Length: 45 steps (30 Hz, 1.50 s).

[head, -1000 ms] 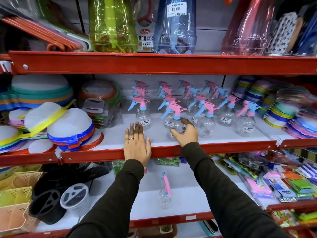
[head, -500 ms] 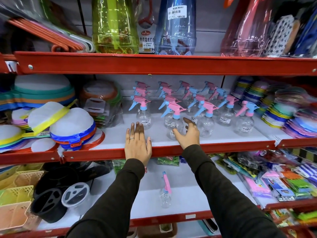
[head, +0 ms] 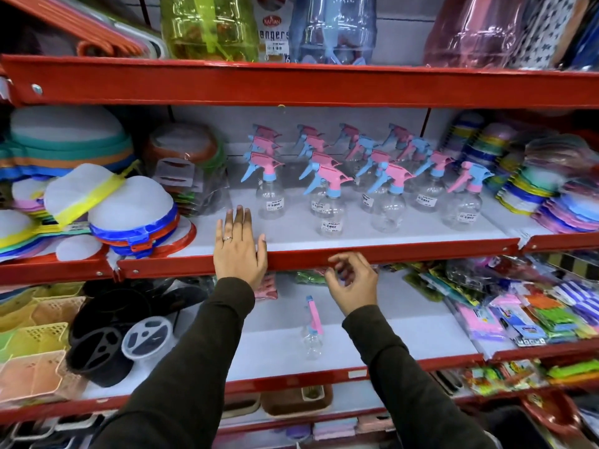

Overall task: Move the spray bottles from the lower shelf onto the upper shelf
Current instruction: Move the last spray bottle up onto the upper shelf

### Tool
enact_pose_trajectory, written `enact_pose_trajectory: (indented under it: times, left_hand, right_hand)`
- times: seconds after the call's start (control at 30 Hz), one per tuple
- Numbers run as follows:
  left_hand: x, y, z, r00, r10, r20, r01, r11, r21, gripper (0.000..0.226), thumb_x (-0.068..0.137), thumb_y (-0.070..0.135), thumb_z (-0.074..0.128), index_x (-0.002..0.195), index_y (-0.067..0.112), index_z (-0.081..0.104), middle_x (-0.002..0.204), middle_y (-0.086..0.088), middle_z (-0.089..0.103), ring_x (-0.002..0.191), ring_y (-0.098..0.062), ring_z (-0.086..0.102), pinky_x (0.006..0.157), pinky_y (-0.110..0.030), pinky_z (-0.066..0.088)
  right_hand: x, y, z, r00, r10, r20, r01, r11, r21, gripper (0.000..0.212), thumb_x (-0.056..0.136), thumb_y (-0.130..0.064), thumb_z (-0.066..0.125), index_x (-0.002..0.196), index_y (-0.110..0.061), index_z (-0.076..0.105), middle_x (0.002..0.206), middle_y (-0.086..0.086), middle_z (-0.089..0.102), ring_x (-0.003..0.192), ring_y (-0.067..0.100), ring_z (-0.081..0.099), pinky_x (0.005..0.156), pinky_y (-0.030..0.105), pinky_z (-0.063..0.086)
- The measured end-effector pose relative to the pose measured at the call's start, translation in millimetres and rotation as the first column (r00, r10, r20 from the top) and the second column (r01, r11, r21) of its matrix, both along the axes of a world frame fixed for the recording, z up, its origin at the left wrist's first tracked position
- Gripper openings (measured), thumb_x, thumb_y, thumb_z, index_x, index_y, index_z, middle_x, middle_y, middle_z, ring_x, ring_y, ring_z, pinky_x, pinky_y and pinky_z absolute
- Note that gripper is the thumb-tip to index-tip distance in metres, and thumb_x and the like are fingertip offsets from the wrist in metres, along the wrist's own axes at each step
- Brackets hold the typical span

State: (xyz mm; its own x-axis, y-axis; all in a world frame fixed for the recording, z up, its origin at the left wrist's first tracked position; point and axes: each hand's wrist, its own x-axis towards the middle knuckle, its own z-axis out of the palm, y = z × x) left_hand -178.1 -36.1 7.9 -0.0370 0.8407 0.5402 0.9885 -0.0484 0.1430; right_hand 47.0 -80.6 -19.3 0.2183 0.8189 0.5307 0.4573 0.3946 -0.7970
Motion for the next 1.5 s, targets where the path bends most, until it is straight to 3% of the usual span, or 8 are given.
enact_pose_trajectory:
  times: [0.17, 0.3, 0.4, 0.67, 1.07, 1.27, 1.4, 1.5]
  left_hand:
    - [-30.1, 1.5, -3.2, 0.998, 0.063, -0.012, -0.064, 0.998, -0.031, 0.070, 0.099, 0.043, 0.016, 0.155, 0.002, 0.023, 0.161, -0.019, 0.027, 0.153, -0.030, 0.014, 0.126, -0.045, 0.002]
    - [-33.1, 5.4, -6.2, 0.999, 0.044, -0.019, -0.045, 0.998, -0.036, 0.067, 0.100, 0.041, 0.017, 0.155, 0.003, 0.023, 0.161, -0.018, 0.027, 0.153, -0.032, 0.015, 0.125, -0.044, 0.001]
    - [-33.1, 8.7, -5.7, 0.999, 0.048, -0.018, -0.049, 0.998, -0.042, 0.067, 0.100, 0.041, 0.017, 0.155, 0.004, 0.022, 0.162, -0.018, 0.026, 0.153, -0.032, 0.014, 0.125, -0.044, 0.002]
    - [-34.2, 12.2, -8.5, 0.998, 0.051, -0.034, -0.052, 0.998, -0.027, 0.065, 0.101, 0.041, 0.018, 0.156, 0.005, 0.021, 0.163, -0.015, 0.023, 0.154, -0.030, 0.010, 0.125, -0.044, -0.002]
    - [-30.0, 5.8, -3.2, 0.998, 0.063, -0.031, -0.064, 0.997, -0.032, 0.065, 0.101, 0.041, 0.018, 0.155, 0.004, 0.023, 0.163, -0.015, 0.024, 0.154, -0.029, 0.010, 0.124, -0.044, -0.002]
    - [-29.2, 3.1, -1.5, 0.998, 0.047, -0.028, -0.049, 0.998, -0.051, 0.065, 0.101, 0.040, 0.017, 0.155, 0.004, 0.023, 0.163, -0.016, 0.024, 0.154, -0.030, 0.012, 0.125, -0.046, 0.004]
    - [-29.3, 2.0, -0.3, 0.998, 0.050, -0.026, -0.052, 0.997, -0.064, 0.065, 0.101, 0.040, 0.016, 0.155, 0.003, 0.022, 0.163, -0.016, 0.024, 0.154, -0.031, 0.012, 0.125, -0.047, 0.005]
    - [-29.4, 1.9, 1.6, 0.998, 0.051, -0.022, -0.053, 0.997, -0.061, 0.065, 0.101, 0.039, 0.016, 0.154, 0.003, 0.023, 0.163, -0.016, 0.025, 0.153, -0.031, 0.013, 0.125, -0.046, 0.004]
  right_hand:
    - [1.5, -9.7, -66.4, 1.000, 0.007, 0.029, 0.005, 0.925, -0.379, 0.028, 0.076, -0.018, 0.074, 0.101, -0.021, 0.064, 0.098, 0.001, 0.059, 0.083, 0.020, 0.060, 0.073, 0.031, 0.054]
    - [0.5, -7.7, -113.5, 0.982, 0.111, 0.155, 0.040, 0.676, -0.736, 0.066, 0.074, -0.015, 0.080, 0.133, -0.019, 0.049, 0.129, 0.009, 0.051, 0.118, 0.027, 0.056, 0.100, 0.033, 0.049]
    - [-5.0, -4.1, -136.4, 0.964, 0.197, 0.179, 0.048, 0.531, -0.846, 0.086, 0.070, -0.017, 0.084, 0.143, -0.016, 0.039, 0.140, 0.013, 0.044, 0.129, 0.032, 0.050, 0.107, 0.033, 0.044]
    - [-31.3, 11.1, -166.6, 0.991, 0.077, 0.111, 0.048, 0.566, -0.823, 0.063, 0.062, -0.021, 0.089, 0.119, -0.016, 0.060, 0.113, 0.008, 0.064, 0.097, 0.026, 0.064, 0.090, 0.031, 0.054]
    - [-32.5, -20.7, -132.7, 1.000, 0.011, 0.028, 0.012, 0.708, -0.706, 0.064, 0.069, -0.026, 0.084, 0.125, -0.019, 0.054, 0.110, -0.001, 0.053, 0.098, 0.020, 0.055, 0.096, 0.034, 0.052]
    - [-41.2, -47.3, -90.8, 0.999, 0.034, -0.020, -0.039, 0.839, -0.542, 0.065, 0.065, -0.027, 0.085, 0.121, -0.020, 0.055, 0.113, 0.000, 0.053, 0.098, 0.016, 0.054, 0.090, 0.028, 0.051]
    - [-43.6, -51.3, -58.6, 0.997, 0.079, -0.024, -0.082, 0.909, -0.408, 0.065, 0.062, -0.030, 0.086, 0.118, -0.021, 0.055, 0.110, 0.000, 0.052, 0.092, 0.012, 0.054, 0.073, 0.005, 0.046]
    - [-45.3, -45.5, -30.6, 0.995, 0.099, 0.026, -0.088, 0.953, -0.289, 0.067, 0.060, -0.037, 0.084, 0.119, -0.020, 0.057, 0.107, -0.002, 0.051, 0.088, 0.013, 0.054, 0.069, 0.003, 0.041]
